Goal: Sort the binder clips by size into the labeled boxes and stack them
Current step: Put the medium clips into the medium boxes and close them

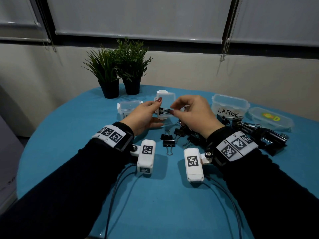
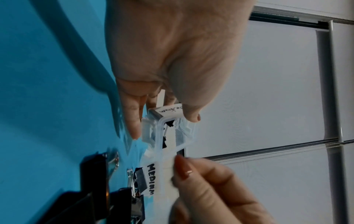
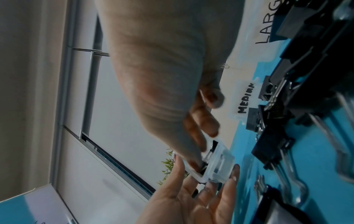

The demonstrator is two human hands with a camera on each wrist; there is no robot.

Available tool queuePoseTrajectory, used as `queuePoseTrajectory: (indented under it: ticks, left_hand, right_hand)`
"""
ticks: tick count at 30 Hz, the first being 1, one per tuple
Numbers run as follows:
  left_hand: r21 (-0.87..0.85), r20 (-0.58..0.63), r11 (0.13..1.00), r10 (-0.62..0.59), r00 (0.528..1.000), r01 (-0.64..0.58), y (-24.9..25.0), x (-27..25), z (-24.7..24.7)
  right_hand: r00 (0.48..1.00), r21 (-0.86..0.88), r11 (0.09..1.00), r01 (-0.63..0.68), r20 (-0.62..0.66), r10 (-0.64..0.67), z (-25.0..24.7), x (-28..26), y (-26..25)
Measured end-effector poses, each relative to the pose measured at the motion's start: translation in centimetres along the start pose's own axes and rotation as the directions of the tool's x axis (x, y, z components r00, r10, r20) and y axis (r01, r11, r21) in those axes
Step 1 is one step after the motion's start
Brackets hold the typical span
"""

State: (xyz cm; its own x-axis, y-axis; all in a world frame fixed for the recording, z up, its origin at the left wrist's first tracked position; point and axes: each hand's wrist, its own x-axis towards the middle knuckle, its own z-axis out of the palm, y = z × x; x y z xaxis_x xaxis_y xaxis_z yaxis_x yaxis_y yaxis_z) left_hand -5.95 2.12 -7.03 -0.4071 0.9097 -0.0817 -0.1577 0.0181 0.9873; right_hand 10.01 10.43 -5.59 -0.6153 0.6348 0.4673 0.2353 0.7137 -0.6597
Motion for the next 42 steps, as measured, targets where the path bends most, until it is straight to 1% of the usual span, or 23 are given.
queuePoseTrajectory:
  ticks: [1, 2, 3, 4, 6, 7, 9, 13, 15, 18, 23, 26, 28, 29, 31, 33, 34, 36, 37, 38, 39, 40, 42]
  left_hand:
    - [-0.009, -0.026, 1.0, 0.002, 1.0, -0.003, 0.0, 0.1, 0.0]
    - [-0.015, -0.051, 1.0, 0.004, 0.999, -0.005, 0.0, 0.2, -0.1]
    - [-0.017, -0.069, 1.0, 0.007, 0.998, -0.008, -0.1, 0.4, -0.1]
    - [-0.012, -0.069, 1.0, 0.01, 0.998, -0.011, -0.1, 0.3, 0.0]
    - [-0.007, -0.054, 1.0, 0.002, 0.999, -0.002, -0.1, 0.3, 0.1]
    - [-0.012, -0.046, 1.0, -0.008, 0.999, 0.007, -0.2, 0.3, 0.1]
    - [-0.008, -0.04, 1.0, -0.025, 0.999, 0.025, -0.3, 0.3, 0.1]
    - [-0.016, -0.042, 0.999, -0.042, 0.998, 0.042, -0.2, 0.2, 0.1]
    - [-0.017, -0.047, 0.999, -0.049, 0.998, 0.048, -0.2, 0.2, 0.1]
    - [-0.023, -0.054, 0.998, -0.054, 0.997, 0.053, -0.1, 0.1, 0.1]
    - [-0.048, -0.061, 0.997, -0.064, 0.996, 0.061, 0.0, -0.1, 0.2]
    - [-0.059, -0.062, 0.996, -0.075, 0.995, 0.071, 0.1, -0.1, 0.2]
    - [-0.066, -0.059, 0.995, -0.075, 0.995, 0.071, 0.0, -0.1, 0.2]
    - [-0.068, -0.059, 0.995, -0.076, 0.995, 0.072, 0.0, -0.1, 0.2]
    - [-0.067, -0.057, 0.995, -0.074, 0.996, 0.07, 0.0, -0.1, 0.3]
    - [-0.06, -0.056, 0.996, -0.073, 0.996, 0.07, 0.0, -0.1, 0.2]
    - [-0.055, -0.056, 0.996, -0.073, 0.996, 0.07, 0.0, -0.1, 0.2]
    - [-0.041, -0.043, 0.997, -0.071, 0.997, 0.07, -0.1, 0.0, 0.1]
    - [-0.028, -0.028, 0.997, -0.067, 0.997, 0.067, -0.1, 0.0, 0.0]
    - [-0.009, -0.011, 0.998, -0.064, 0.998, 0.064, -0.1, -0.1, 0.0]
    - [0.013, 0.006, 0.998, -0.063, 0.998, 0.063, -0.1, -0.1, 0.0]
    - [0.041, 0.021, 0.997, -0.063, 0.998, 0.062, 0.0, -0.2, 0.0]
    - [0.109, 0.048, 0.992, -0.065, 0.997, 0.059, 0.0, -0.3, 0.1]
  right_hand:
    - [0.997, -0.011, 1.0, -0.006, 0.082, 0.006, 0.1, 0.0, 0.1]
    - [0.982, -0.026, 1.0, -0.017, 0.187, 0.022, 0.3, -0.1, 0.2]
    - [0.957, -0.052, 0.998, -0.026, 0.289, 0.04, 0.4, -0.2, 0.1]
    - [0.929, -0.095, 0.995, -0.031, 0.364, 0.064, 0.4, -0.4, 0.1]
    - [0.89, -0.183, 0.982, -0.048, 0.437, 0.125, 0.4, -0.6, 0.0]
    - [0.875, -0.198, 0.978, -0.061, 0.461, 0.148, 0.5, -0.6, 0.0]
    - [0.857, -0.179, 0.98, -0.082, 0.489, 0.161, 0.8, -0.7, 0.1]
    - [0.869, -0.188, 0.979, -0.075, 0.469, 0.157, 1.4, -0.5, 0.3]
    - [0.86, -0.181, 0.98, -0.08, 0.484, 0.159, 1.3, -0.5, 0.2]
    - [0.839, -0.189, 0.98, -0.059, 0.523, 0.151, 1.3, -0.5, 0.2]
    - [0.833, -0.242, 0.97, -0.026, 0.531, 0.154, 1.4, -0.6, 0.3]
    - [0.861, -0.205, 0.978, -0.031, 0.492, 0.13, 1.2, -0.8, -0.1]
    - [0.896, -0.171, 0.985, -0.038, 0.43, 0.109, 1.3, -0.6, 0.0]
    - [0.911, -0.144, 0.988, -0.063, 0.397, 0.116, 1.2, -0.5, 0.1]
    - [0.922, -0.099, 0.989, -0.11, 0.361, 0.139, 1.1, -0.4, 0.1]
    - [0.93, -0.057, 0.991, -0.119, 0.342, 0.131, 1.0, -0.5, 0.0]
    - [0.94, 0.005, 0.991, -0.13, 0.317, 0.122, 0.9, -0.5, -0.1]
    - [0.971, 0.195, 0.969, -0.15, 0.213, 0.107, 0.6, -0.5, -0.4]
    - [0.987, 0.28, 0.952, -0.127, 0.13, 0.093, 0.5, -0.3, -0.4]
    - [0.997, 0.314, 0.946, -0.081, 0.041, 0.072, 0.4, -0.1, -0.2]
    - [0.999, 0.286, 0.958, -0.032, -0.031, 0.043, 0.3, 0.2, 0.0]
    - [0.997, 0.221, 0.975, -0.001, -0.076, 0.018, 0.3, 0.3, 0.2]
    - [0.992, 0.104, 0.994, 0.023, -0.122, -0.01, 0.3, 0.4, 0.6]
